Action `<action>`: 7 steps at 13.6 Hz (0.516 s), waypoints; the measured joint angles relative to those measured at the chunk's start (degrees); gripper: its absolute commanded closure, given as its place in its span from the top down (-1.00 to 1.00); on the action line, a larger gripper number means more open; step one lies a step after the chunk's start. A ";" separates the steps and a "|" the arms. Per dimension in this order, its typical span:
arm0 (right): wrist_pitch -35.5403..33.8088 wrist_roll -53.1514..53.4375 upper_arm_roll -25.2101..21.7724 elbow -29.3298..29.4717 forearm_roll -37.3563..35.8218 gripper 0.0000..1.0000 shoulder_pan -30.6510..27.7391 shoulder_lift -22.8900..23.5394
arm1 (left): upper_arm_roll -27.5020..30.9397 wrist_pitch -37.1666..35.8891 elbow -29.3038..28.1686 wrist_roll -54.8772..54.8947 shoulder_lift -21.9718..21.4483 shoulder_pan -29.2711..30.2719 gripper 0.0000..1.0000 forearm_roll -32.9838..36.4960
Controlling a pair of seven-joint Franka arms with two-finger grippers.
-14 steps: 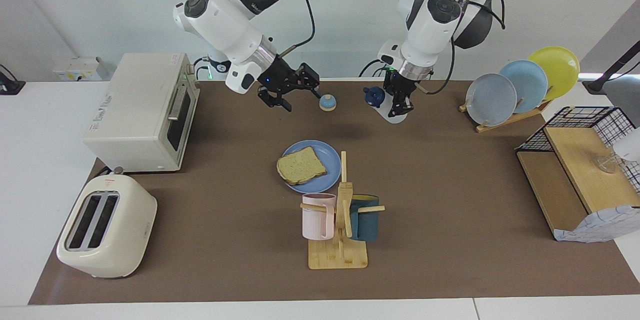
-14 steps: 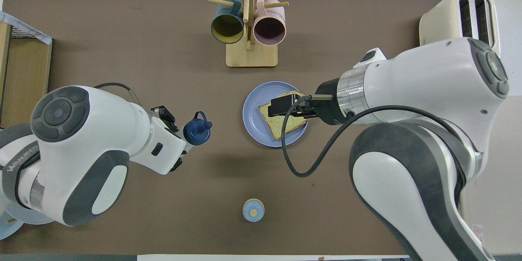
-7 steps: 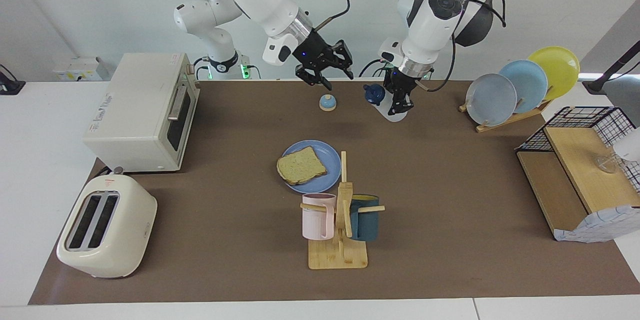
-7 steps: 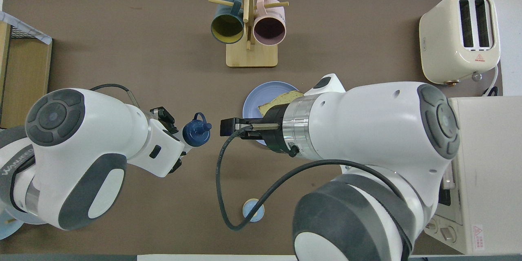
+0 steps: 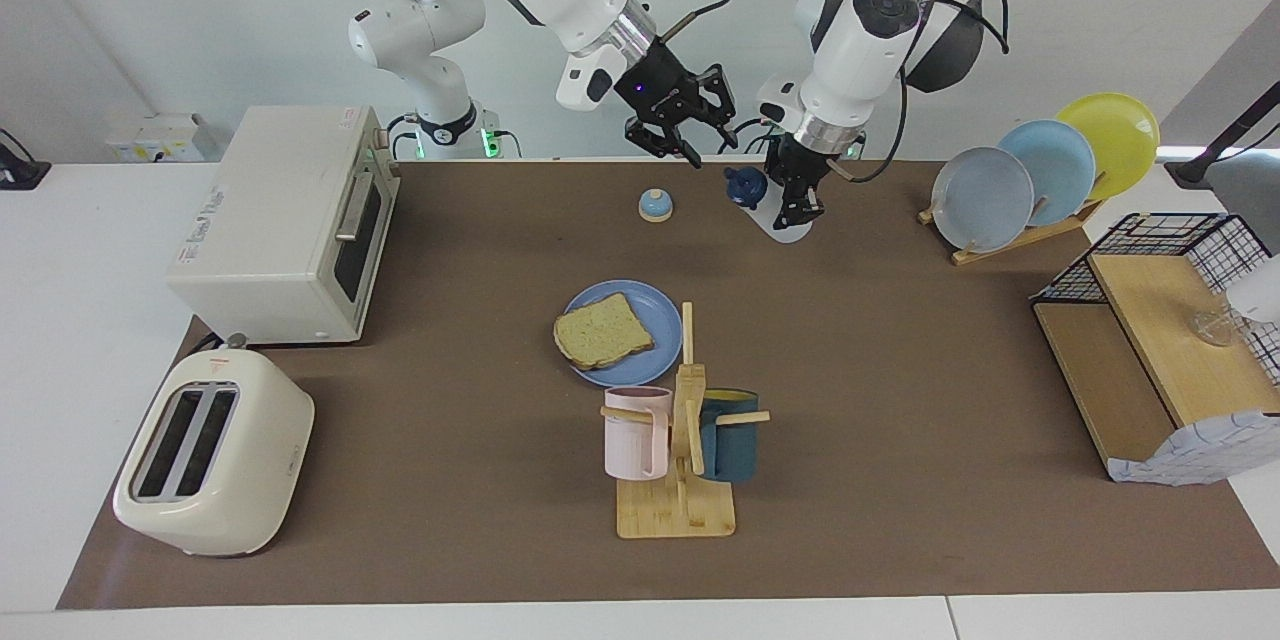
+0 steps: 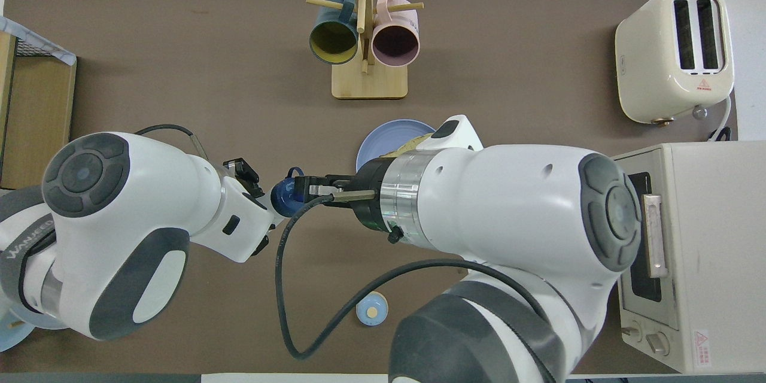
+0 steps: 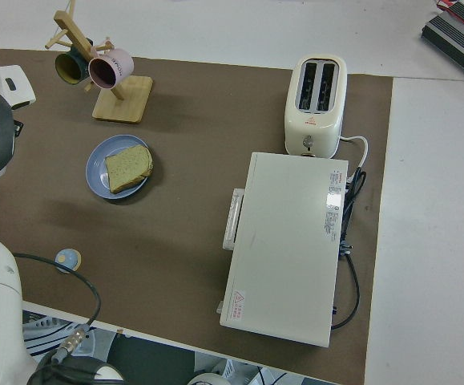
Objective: Put bread on plate and add seasoning
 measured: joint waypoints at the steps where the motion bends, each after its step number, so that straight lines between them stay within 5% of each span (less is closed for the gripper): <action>1: 0.74 0.00 0.01 0.01 -0.92 -0.11 0.45 0.49 | 0.00 0.00 0.00 0.00 -0.06 0.00 -1.00 0.00; 7: 1.81 0.00 -0.04 0.16 -1.38 -0.28 1.10 1.87 | -0.02 0.00 0.00 0.00 -0.13 0.00 -1.00 0.00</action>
